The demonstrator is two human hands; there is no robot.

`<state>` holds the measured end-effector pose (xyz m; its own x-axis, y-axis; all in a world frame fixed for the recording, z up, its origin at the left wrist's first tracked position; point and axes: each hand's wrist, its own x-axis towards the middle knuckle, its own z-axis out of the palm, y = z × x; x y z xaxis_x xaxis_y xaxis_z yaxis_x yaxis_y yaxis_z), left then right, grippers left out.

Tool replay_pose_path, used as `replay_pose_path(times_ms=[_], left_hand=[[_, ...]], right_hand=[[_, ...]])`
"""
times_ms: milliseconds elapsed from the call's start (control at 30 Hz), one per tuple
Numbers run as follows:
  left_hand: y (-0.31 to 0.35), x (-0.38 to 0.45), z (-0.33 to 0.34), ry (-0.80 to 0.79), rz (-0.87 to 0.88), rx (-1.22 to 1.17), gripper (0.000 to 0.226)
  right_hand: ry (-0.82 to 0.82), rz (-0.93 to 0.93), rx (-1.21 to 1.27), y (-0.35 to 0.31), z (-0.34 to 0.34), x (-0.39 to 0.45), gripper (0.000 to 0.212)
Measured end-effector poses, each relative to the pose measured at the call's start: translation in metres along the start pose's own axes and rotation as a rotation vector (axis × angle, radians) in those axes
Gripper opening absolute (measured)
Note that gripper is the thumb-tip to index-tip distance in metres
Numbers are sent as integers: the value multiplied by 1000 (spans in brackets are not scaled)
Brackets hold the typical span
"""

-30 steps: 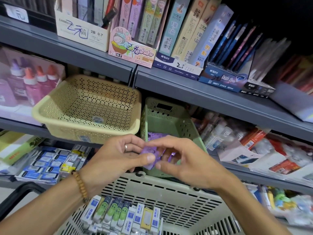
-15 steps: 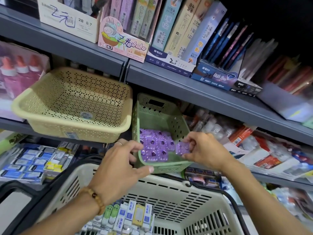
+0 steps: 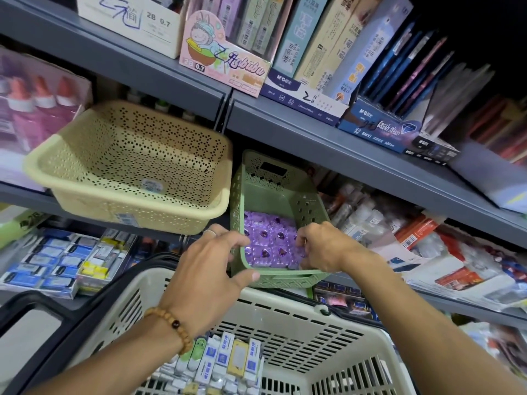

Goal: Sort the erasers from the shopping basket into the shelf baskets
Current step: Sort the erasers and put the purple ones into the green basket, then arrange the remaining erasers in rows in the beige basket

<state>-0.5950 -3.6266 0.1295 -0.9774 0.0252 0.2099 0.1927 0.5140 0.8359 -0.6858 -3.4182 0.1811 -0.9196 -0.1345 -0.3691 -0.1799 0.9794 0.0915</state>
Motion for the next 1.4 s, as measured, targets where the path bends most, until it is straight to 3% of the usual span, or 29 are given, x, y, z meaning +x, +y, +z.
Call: replay_pose_path(times_ms=[100,200,267,400,533,667,867,1100,1200,1300,1333,1400], left_hand=[[1,0,0,6,12,22,46],[0,-1,0,6,26,58,46],[-1,-2,0,1,39,93,48],[2,-2,2,-17,35,161,55],[-1,-1,0,66,25,336,48],[-2,5,1,142,27,425,42],[7,16,17,238,-12,382,35],[5,9,16,279,-23,351,35],[-6,-21,5,215,-25,331,34],[-32,-70,-1,20,-27,375,35],[-41,-86,-1,-80,-26,423,40],[-57,-107,7,-290,-40,521,56]], right_hand=[[83,-24,91,6,-2,-11,19],[505,-63,300,18,7,-36,14],[682,45,383,27,22,-51,23],[454,171,852,31,48,-55,21],[462,60,1073,23,59,-52,28],[470,30,1151,15,62,-45,47],[549,39,1115,18,57,-29,35],[571,75,1071,16,59,-41,40],[674,153,1079,12,67,-69,38],[767,167,1131,-4,89,-105,13],[728,146,1148,-12,103,-115,6],[537,98,1189,-28,131,-131,11]])
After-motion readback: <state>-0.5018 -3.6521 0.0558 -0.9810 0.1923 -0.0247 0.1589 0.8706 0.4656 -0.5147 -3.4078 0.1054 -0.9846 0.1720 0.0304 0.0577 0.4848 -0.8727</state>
